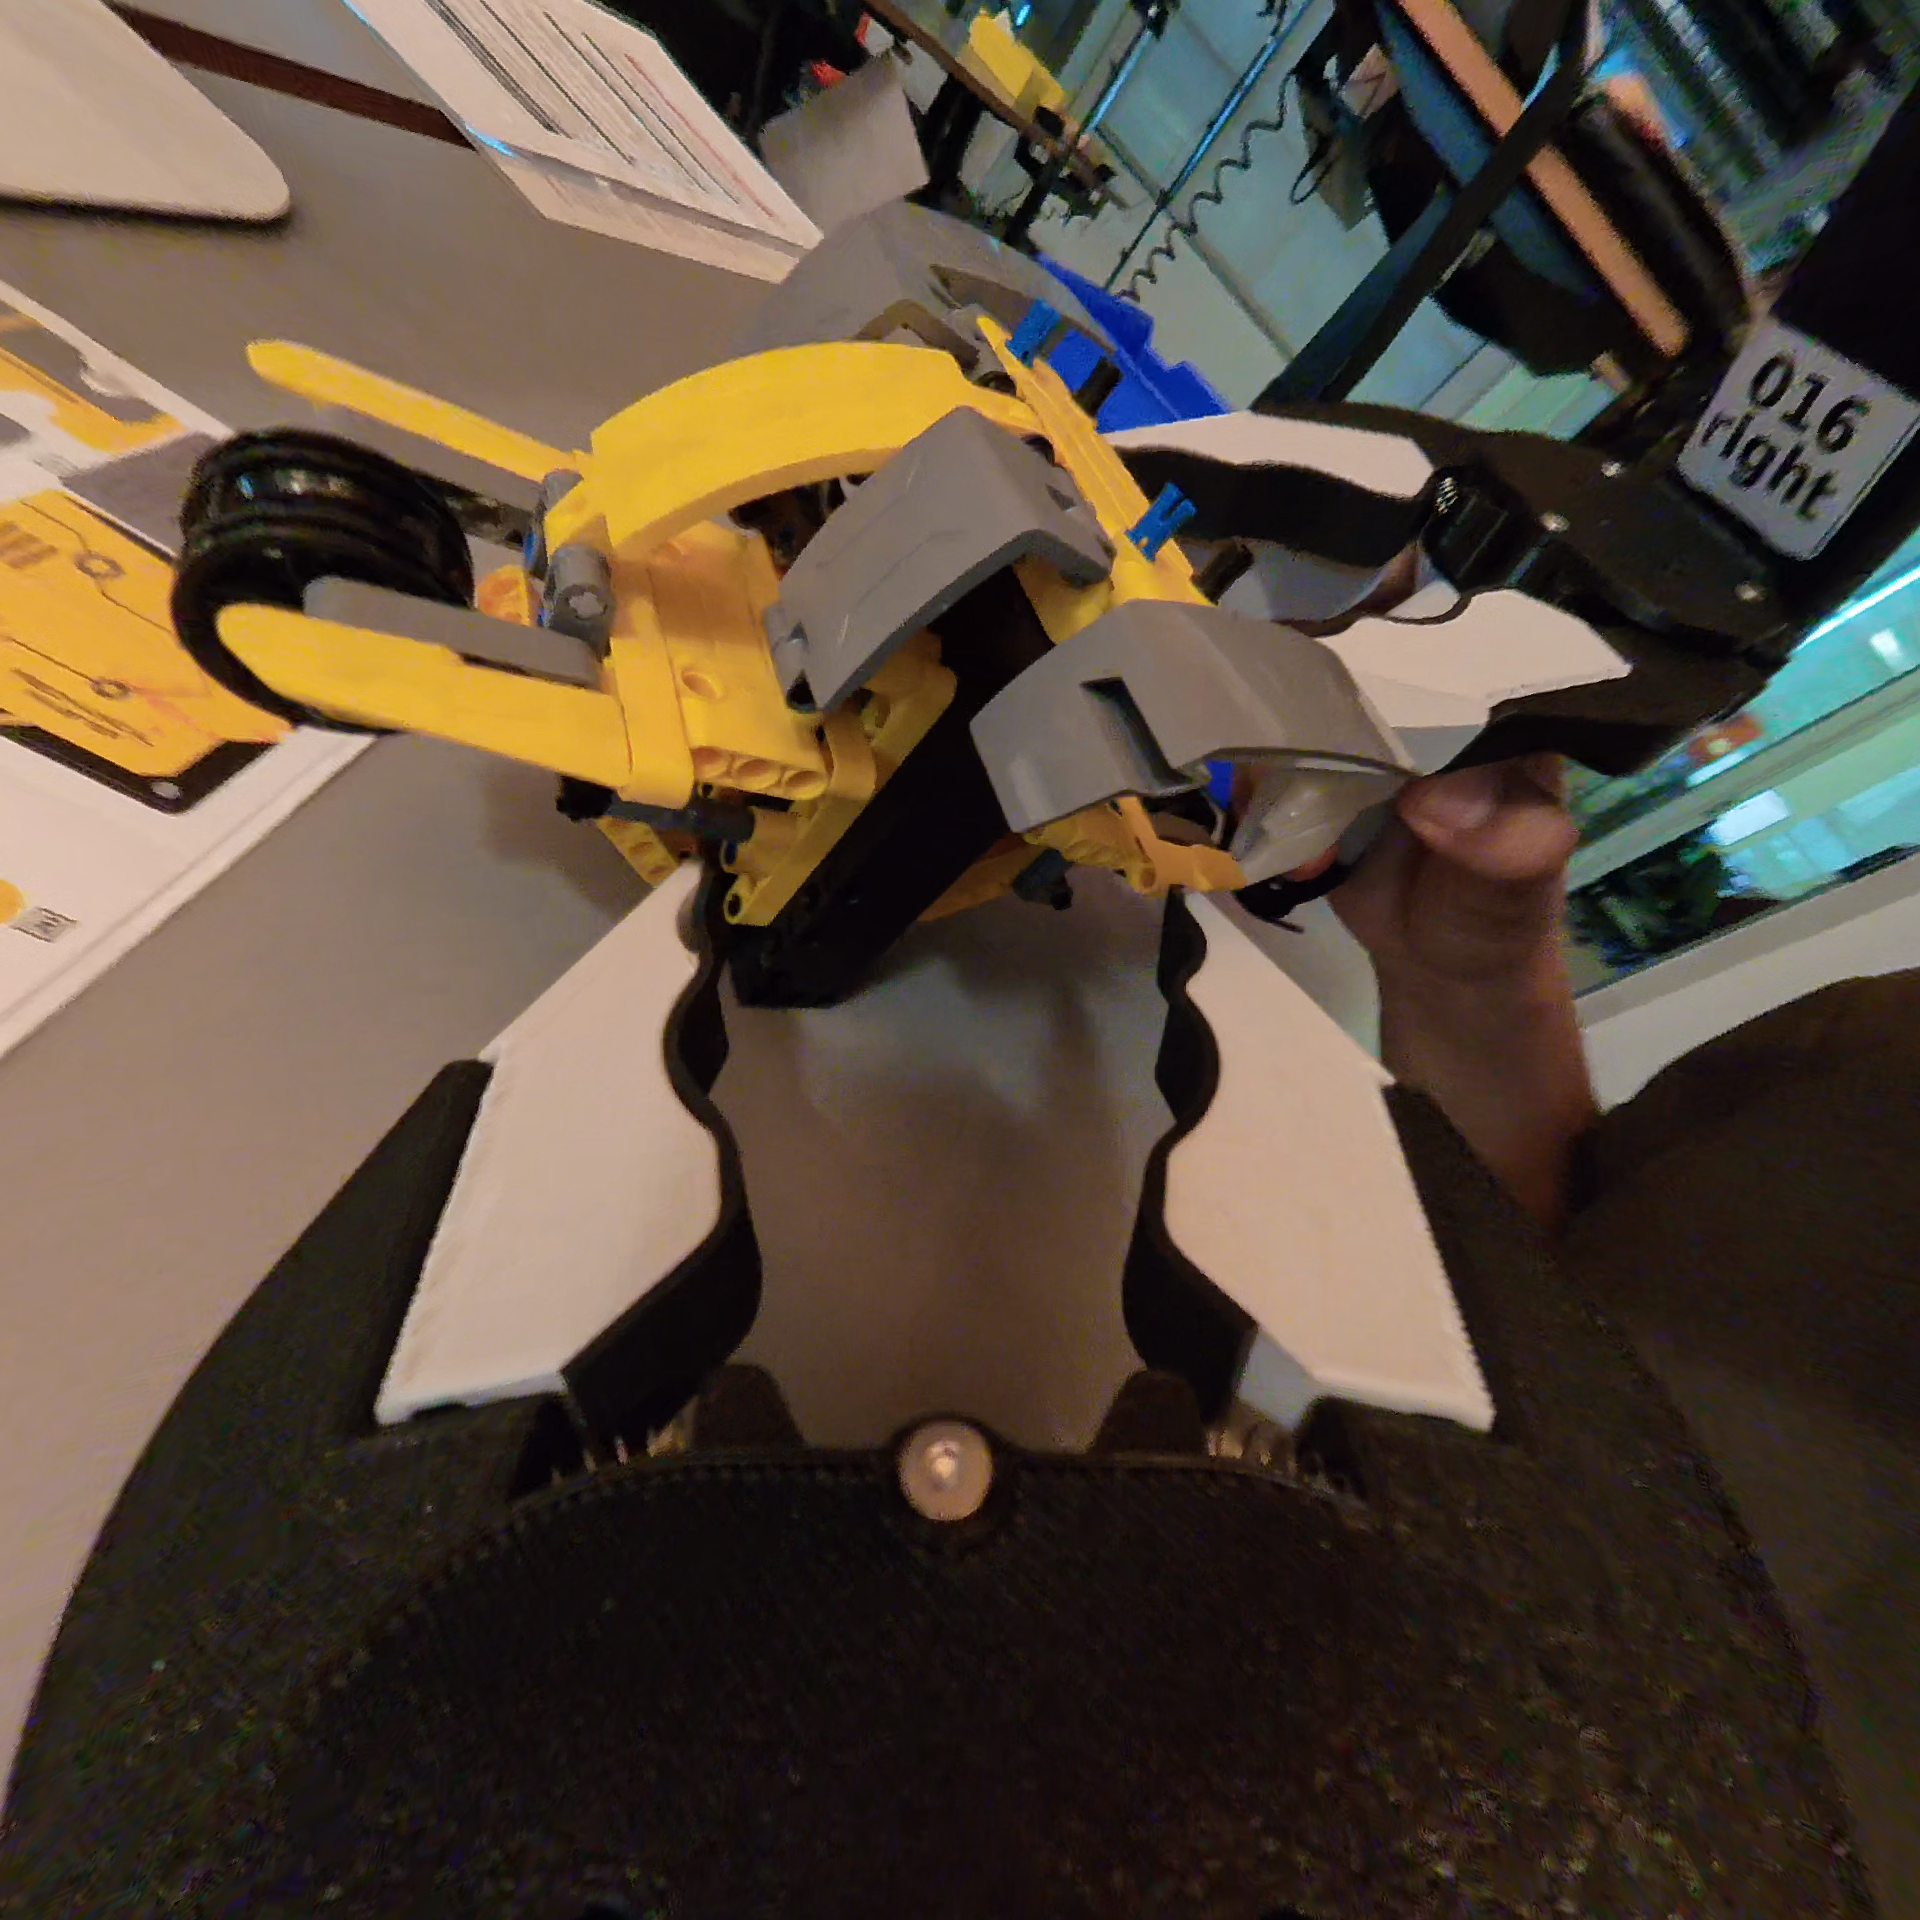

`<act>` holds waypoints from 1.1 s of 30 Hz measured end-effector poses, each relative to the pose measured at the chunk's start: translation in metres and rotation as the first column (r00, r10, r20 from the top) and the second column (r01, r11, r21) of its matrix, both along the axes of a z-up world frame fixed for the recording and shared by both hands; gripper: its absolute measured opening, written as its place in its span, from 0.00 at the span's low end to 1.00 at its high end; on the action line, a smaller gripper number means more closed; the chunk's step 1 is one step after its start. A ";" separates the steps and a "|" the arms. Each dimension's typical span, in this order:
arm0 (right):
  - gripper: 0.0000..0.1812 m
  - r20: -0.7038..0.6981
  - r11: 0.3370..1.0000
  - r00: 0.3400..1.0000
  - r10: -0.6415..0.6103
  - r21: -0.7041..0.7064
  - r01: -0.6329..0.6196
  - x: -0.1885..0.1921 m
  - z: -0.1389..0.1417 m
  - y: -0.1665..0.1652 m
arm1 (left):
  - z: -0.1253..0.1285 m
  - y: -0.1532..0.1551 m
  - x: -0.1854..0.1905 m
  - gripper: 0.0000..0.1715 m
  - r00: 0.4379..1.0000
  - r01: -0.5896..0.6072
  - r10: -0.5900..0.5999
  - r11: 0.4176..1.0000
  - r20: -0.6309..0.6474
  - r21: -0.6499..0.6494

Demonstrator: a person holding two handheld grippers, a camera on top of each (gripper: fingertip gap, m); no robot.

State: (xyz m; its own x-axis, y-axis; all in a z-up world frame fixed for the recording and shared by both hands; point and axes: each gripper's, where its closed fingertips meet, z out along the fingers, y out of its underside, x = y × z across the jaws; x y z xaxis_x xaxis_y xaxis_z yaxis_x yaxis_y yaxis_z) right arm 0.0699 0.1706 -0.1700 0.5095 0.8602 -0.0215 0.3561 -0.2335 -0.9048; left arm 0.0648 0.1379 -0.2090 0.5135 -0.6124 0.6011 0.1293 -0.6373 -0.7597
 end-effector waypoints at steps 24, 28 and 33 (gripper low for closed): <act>0.32 -0.110 0.996 0.993 0.048 -0.068 -0.056 -0.001 -0.002 0.002 | 0.007 0.010 -0.014 0.48 0.966 -0.004 0.039 0.991 0.254 -0.136; 0.32 -0.110 0.996 0.993 0.049 -0.069 -0.057 -0.001 -0.002 0.002 | 0.007 0.010 -0.015 0.48 0.966 -0.004 0.039 0.991 0.255 -0.136; 0.32 -0.105 0.997 0.993 0.050 -0.061 -0.056 -0.001 -0.002 0.001 | 0.007 0.010 -0.014 0.48 0.967 -0.005 0.039 0.991 0.253 -0.134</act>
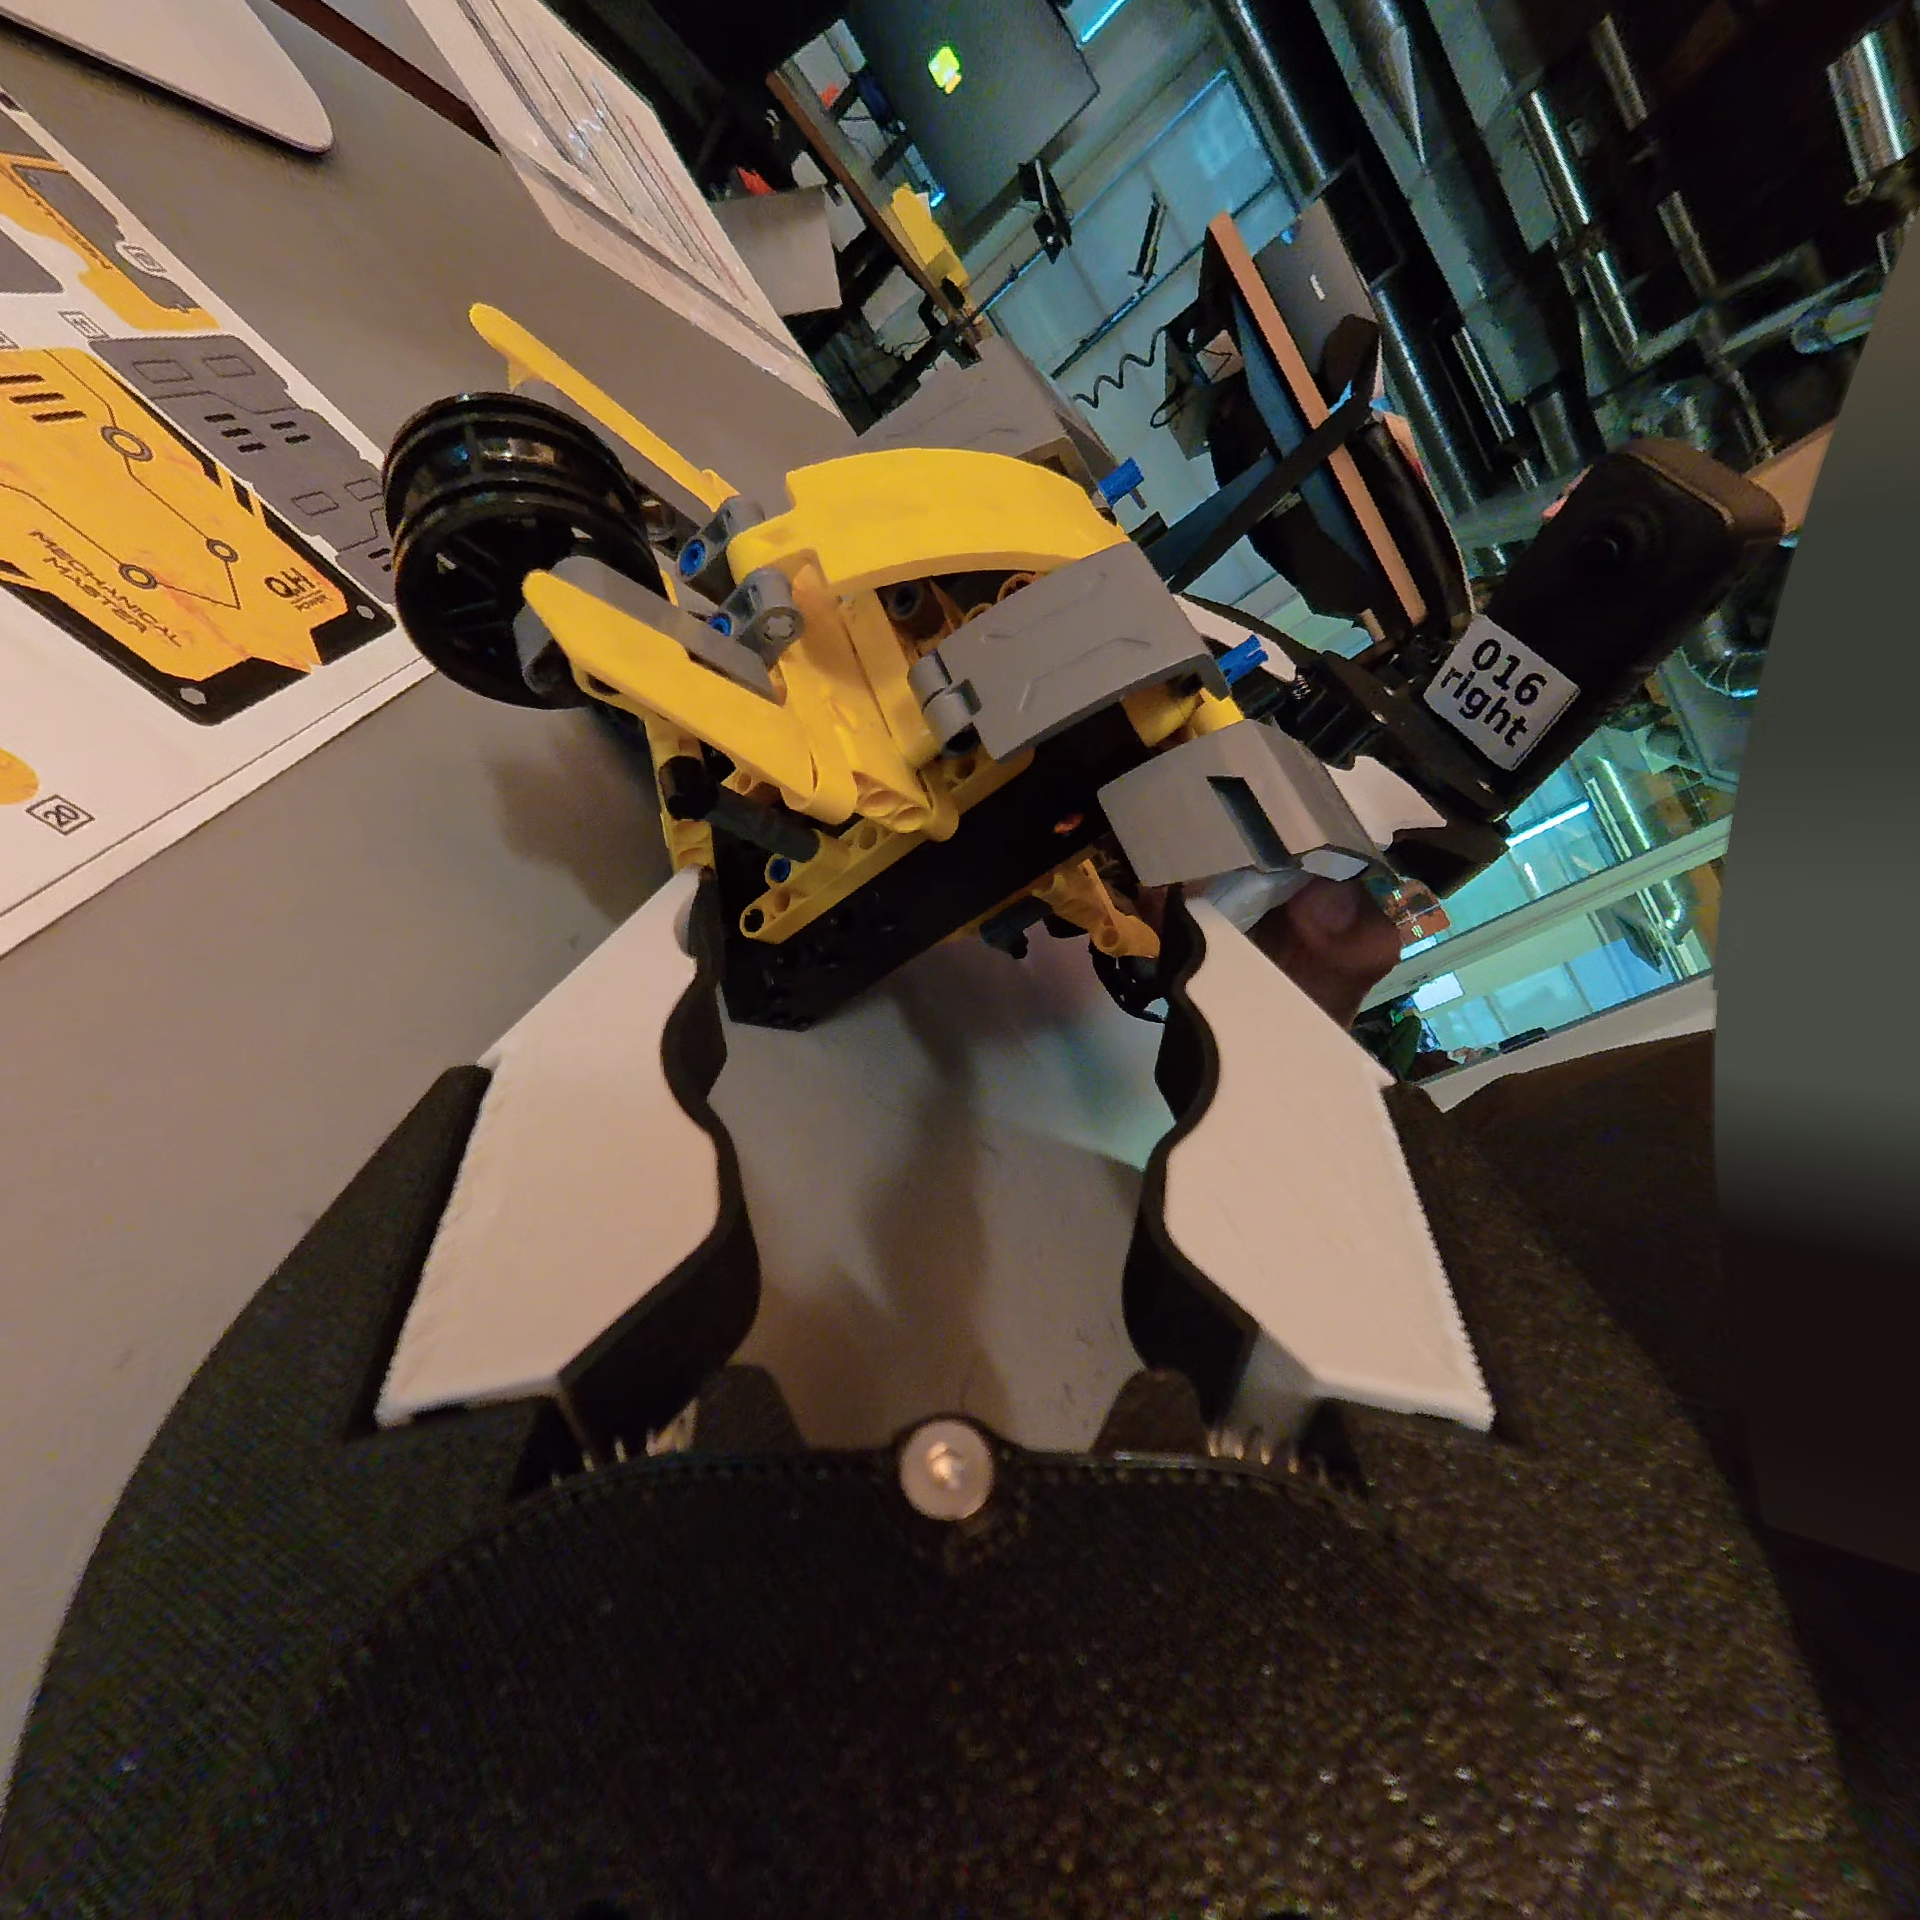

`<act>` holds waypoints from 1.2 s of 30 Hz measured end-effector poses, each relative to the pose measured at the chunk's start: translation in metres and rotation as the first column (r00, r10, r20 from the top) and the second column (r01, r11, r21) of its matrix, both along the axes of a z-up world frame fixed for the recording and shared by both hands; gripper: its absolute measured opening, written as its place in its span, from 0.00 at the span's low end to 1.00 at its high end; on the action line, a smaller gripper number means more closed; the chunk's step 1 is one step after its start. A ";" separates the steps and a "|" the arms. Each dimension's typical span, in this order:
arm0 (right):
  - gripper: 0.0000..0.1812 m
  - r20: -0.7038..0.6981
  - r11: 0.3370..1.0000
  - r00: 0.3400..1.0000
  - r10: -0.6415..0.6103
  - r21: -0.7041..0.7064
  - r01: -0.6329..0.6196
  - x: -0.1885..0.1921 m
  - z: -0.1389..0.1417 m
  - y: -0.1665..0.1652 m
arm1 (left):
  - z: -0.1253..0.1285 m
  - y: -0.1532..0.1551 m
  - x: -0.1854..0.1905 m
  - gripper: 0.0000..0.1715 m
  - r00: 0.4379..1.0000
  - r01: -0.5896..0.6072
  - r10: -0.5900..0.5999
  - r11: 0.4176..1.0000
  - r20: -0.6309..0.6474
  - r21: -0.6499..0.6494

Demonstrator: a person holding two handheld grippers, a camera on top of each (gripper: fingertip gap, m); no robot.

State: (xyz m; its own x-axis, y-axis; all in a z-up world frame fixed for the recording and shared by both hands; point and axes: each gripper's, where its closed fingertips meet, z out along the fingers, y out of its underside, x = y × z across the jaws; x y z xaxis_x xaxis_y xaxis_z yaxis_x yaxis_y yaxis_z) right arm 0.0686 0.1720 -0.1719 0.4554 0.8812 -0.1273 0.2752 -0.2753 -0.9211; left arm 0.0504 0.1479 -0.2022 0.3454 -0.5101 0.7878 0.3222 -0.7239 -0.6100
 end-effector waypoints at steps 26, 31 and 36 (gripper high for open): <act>0.32 -0.254 0.921 0.934 -0.251 -0.361 0.149 0.039 0.014 0.036 | 0.010 -0.002 0.000 0.47 1.000 -0.013 0.011 0.998 0.024 0.067; 0.32 -0.282 0.909 0.923 -0.263 -0.392 0.139 0.044 0.014 0.039 | 0.010 -0.002 0.000 0.47 1.000 -0.012 0.011 0.997 0.023 0.070; 0.32 -0.295 0.903 0.916 -0.273 -0.408 0.137 0.047 0.014 0.041 | 0.010 -0.001 -0.001 0.47 0.999 -0.014 0.012 0.998 0.029 0.063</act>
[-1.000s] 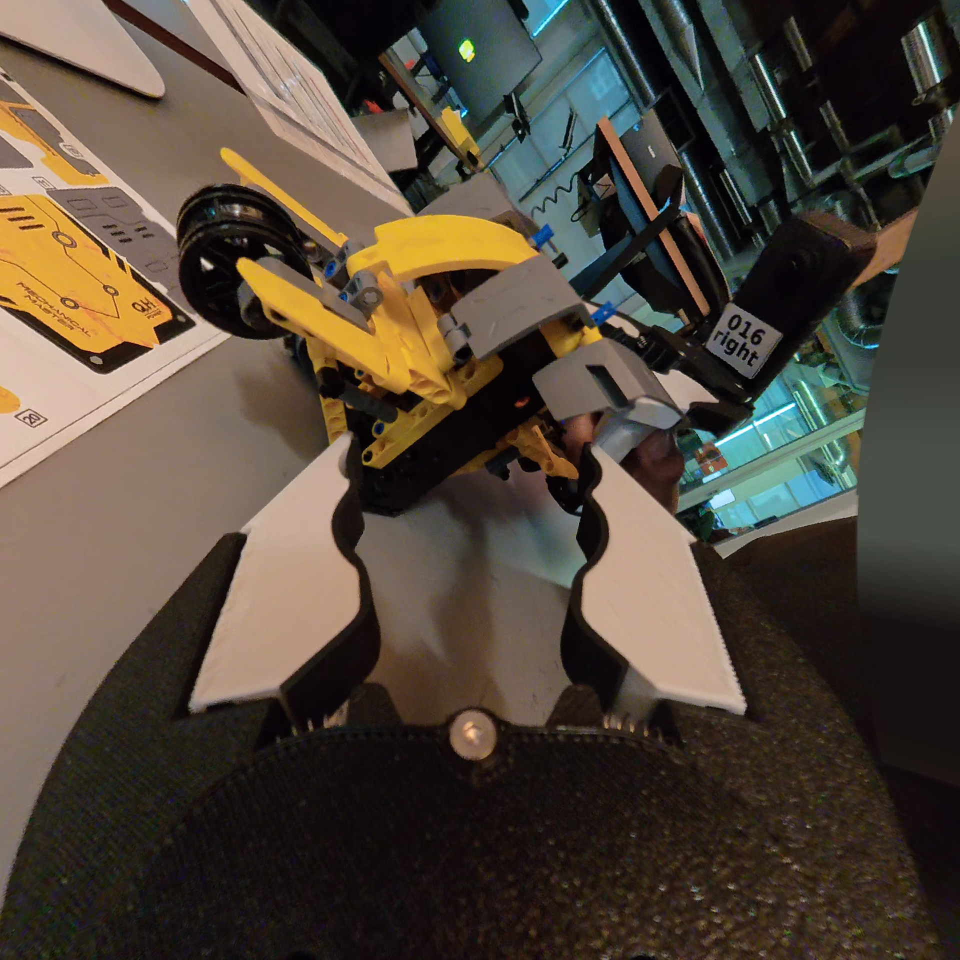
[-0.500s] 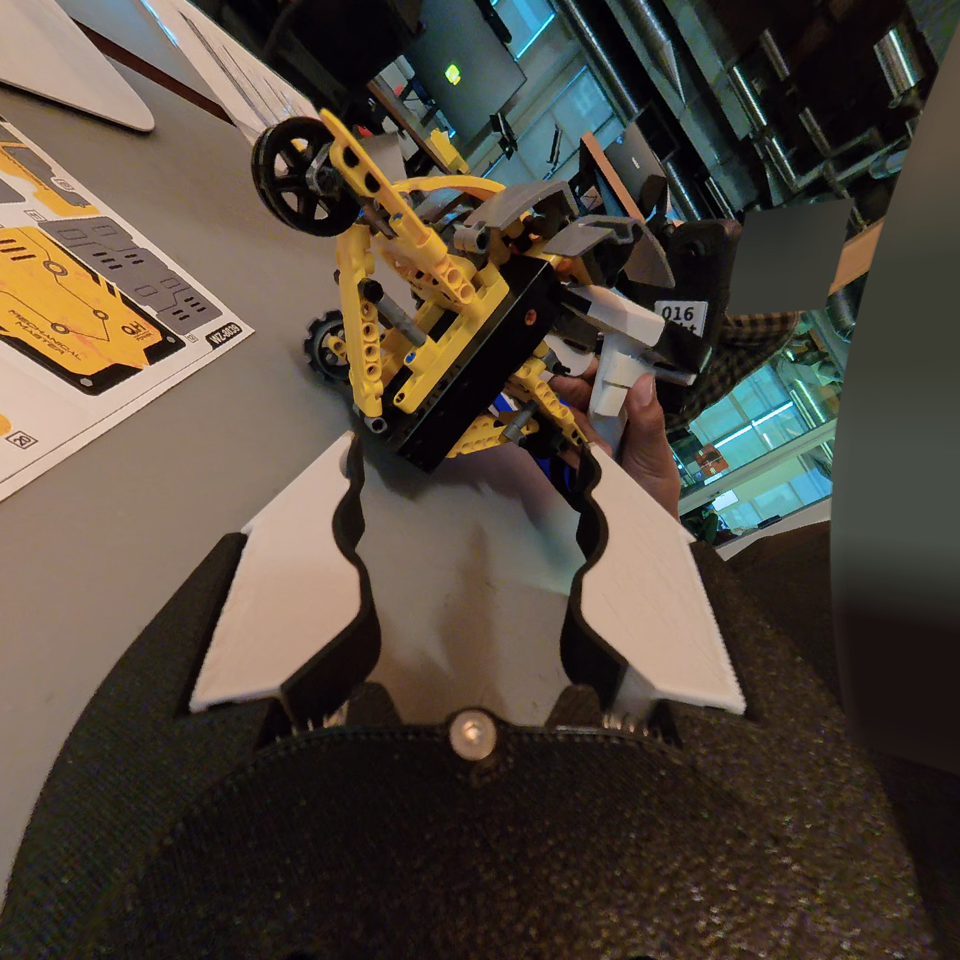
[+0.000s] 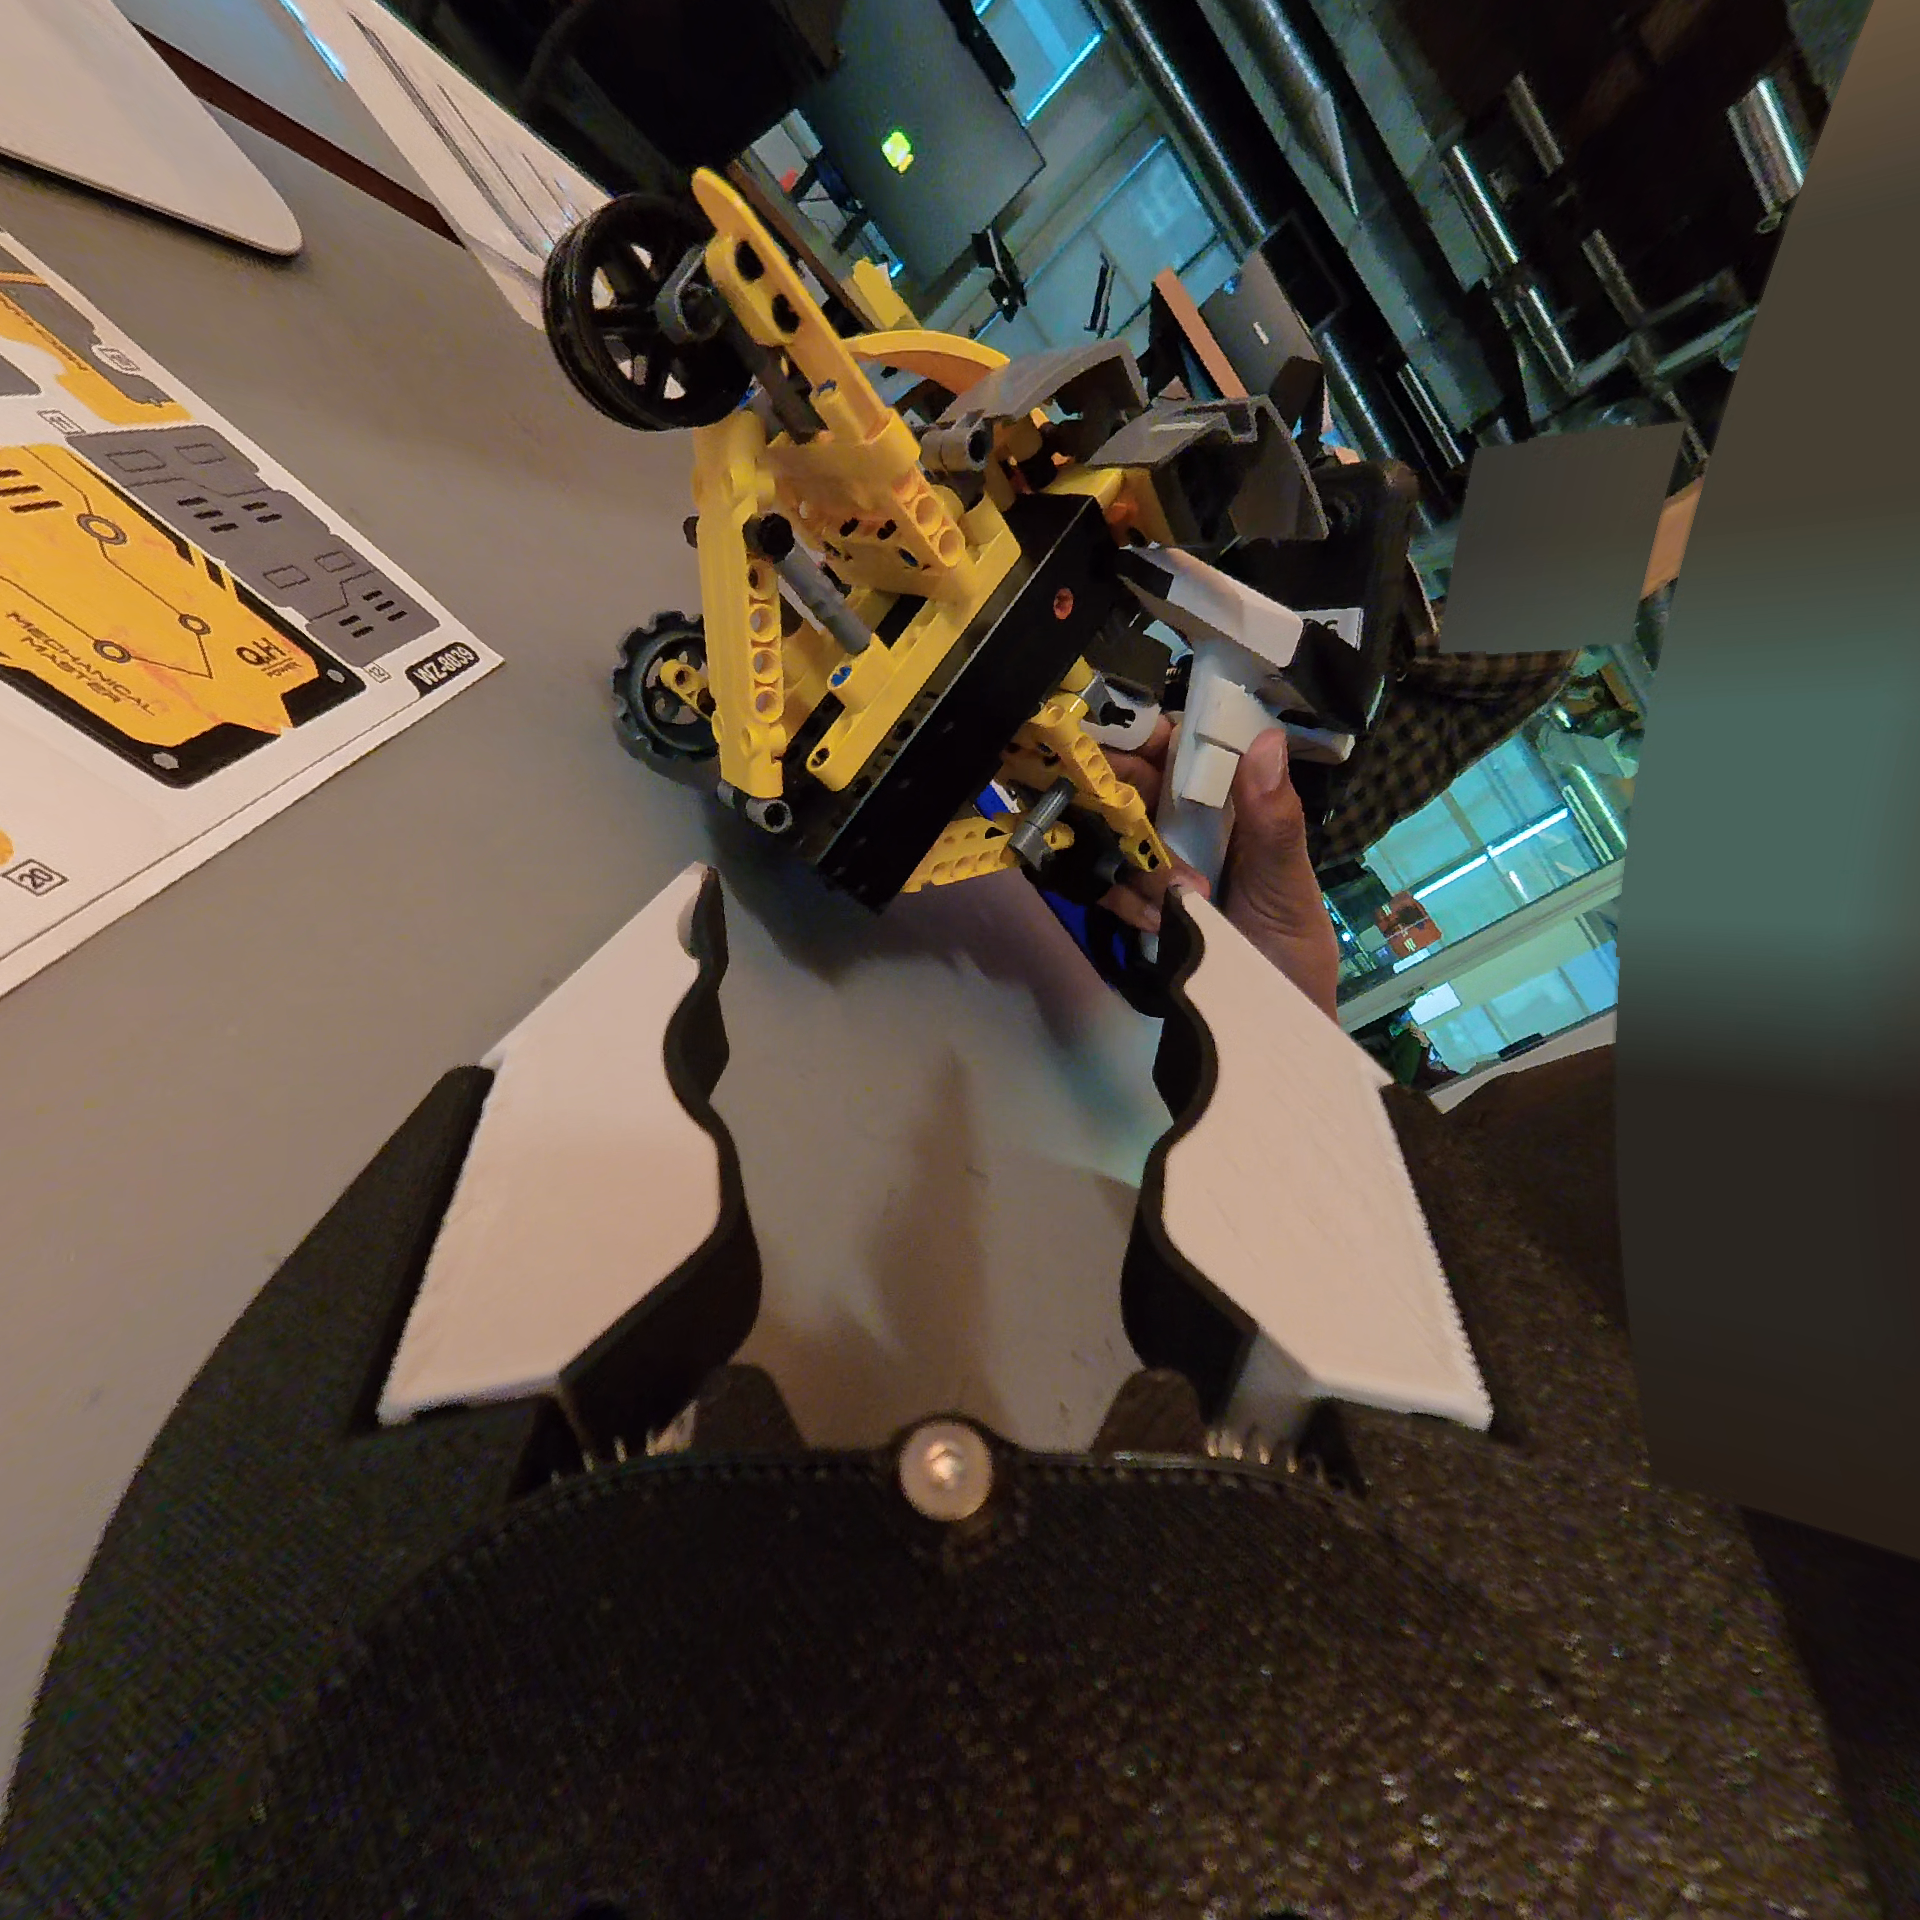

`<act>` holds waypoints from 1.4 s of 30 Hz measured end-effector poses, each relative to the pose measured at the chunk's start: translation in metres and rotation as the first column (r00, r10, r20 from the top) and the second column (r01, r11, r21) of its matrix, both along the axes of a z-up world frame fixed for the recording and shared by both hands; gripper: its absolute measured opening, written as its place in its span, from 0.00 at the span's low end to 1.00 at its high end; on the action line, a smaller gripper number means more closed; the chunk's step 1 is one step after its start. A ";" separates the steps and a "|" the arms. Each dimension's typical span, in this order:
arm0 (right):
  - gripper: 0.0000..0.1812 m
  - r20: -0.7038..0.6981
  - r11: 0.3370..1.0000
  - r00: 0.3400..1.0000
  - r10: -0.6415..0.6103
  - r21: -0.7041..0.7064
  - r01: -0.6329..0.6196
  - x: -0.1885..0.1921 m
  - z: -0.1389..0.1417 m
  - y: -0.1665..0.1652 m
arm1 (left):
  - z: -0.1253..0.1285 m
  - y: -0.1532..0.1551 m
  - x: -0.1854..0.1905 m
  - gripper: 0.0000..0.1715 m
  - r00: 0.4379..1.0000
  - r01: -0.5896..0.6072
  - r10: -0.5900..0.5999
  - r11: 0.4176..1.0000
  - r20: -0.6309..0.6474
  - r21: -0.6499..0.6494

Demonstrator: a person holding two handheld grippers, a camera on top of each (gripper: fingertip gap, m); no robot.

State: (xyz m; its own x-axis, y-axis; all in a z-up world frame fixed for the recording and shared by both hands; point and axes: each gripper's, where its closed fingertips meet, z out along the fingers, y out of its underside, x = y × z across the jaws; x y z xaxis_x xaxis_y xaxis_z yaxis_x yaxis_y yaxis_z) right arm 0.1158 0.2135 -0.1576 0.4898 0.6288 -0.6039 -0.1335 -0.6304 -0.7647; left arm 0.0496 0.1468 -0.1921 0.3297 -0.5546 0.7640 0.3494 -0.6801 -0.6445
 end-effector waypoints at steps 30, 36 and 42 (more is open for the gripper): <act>0.32 -0.123 0.995 0.991 -0.045 -0.097 0.033 0.014 -0.001 0.011 | -0.001 0.001 -0.001 0.47 1.000 -0.001 0.001 1.000 0.008 -0.010; 0.32 -0.144 0.992 0.988 -0.056 -0.116 0.040 0.017 -0.002 0.013 | -0.001 0.001 -0.001 0.48 1.000 -0.001 0.002 1.000 0.009 -0.010; 0.32 -0.146 0.992 0.988 -0.057 -0.117 0.040 0.017 -0.002 0.013 | -0.001 0.001 -0.001 0.48 1.000 -0.001 0.001 1.000 0.010 -0.011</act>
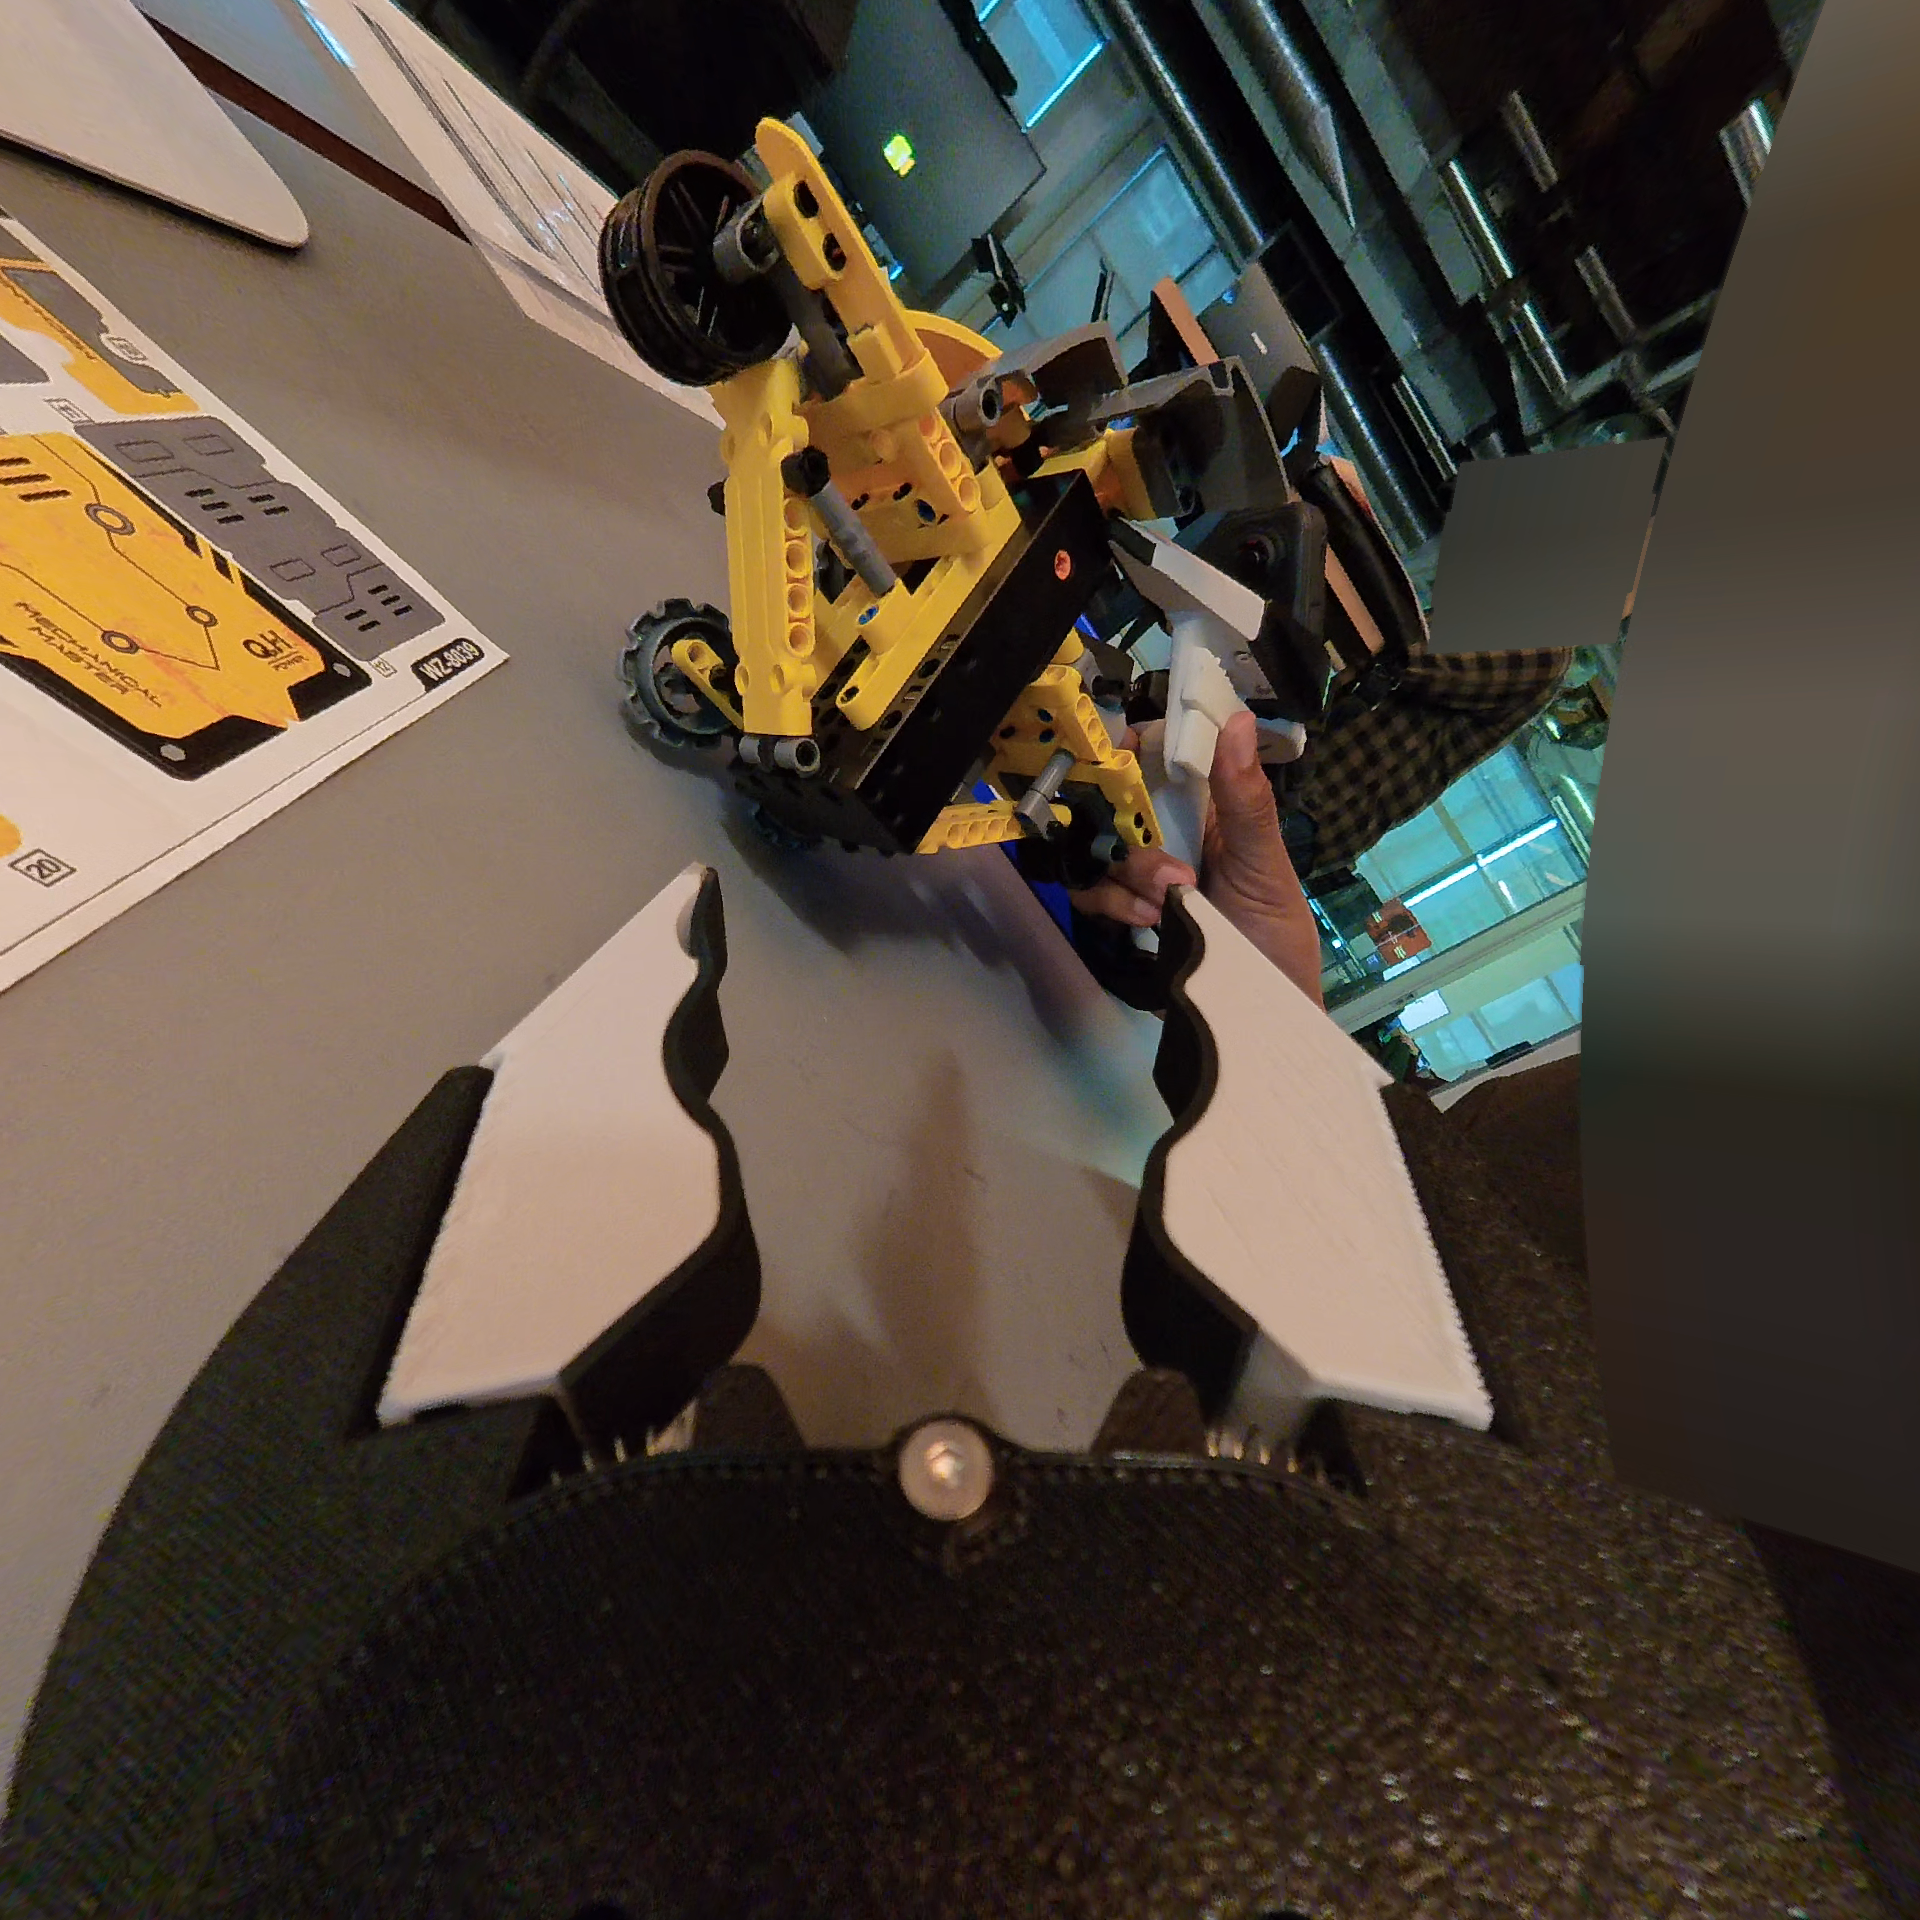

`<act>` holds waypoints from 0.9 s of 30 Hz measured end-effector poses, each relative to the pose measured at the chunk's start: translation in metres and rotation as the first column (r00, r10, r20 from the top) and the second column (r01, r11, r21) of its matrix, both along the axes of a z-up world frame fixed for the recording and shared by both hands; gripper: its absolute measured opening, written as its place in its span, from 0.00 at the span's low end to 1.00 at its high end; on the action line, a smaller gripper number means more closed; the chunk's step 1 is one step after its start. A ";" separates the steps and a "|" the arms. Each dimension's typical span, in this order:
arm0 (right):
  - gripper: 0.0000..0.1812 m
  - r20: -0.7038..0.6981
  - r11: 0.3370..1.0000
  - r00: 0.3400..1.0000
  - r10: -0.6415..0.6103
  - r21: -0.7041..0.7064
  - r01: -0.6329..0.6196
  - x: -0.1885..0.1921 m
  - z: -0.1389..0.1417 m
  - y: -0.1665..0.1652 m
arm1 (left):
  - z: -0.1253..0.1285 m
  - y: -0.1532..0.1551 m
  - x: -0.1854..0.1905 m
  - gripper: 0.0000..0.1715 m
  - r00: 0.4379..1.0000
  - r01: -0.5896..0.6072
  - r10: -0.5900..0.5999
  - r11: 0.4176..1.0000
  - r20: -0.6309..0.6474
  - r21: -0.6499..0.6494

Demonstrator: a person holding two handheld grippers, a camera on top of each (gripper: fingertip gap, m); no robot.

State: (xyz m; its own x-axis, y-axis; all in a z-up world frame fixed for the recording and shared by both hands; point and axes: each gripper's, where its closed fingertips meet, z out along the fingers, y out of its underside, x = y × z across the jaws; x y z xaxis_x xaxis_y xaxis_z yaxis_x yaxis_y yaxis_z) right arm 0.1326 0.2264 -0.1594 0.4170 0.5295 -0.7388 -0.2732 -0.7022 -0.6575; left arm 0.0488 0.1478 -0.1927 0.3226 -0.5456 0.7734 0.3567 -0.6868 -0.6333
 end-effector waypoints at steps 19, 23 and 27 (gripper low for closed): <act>0.32 -0.011 1.000 1.000 -0.001 -0.007 0.001 0.001 0.000 0.001 | 0.000 0.000 0.000 0.48 1.000 0.000 0.000 1.000 0.002 -0.001; 0.32 -0.004 1.000 1.000 0.000 -0.001 0.000 0.000 0.000 0.001 | 0.000 0.000 0.000 0.48 1.000 -0.001 0.001 1.000 0.002 -0.001; 0.32 0.030 0.999 0.999 0.016 0.036 -0.017 -0.004 0.001 -0.002 | 0.000 0.000 -0.001 0.48 1.000 -0.002 0.002 1.000 0.003 -0.001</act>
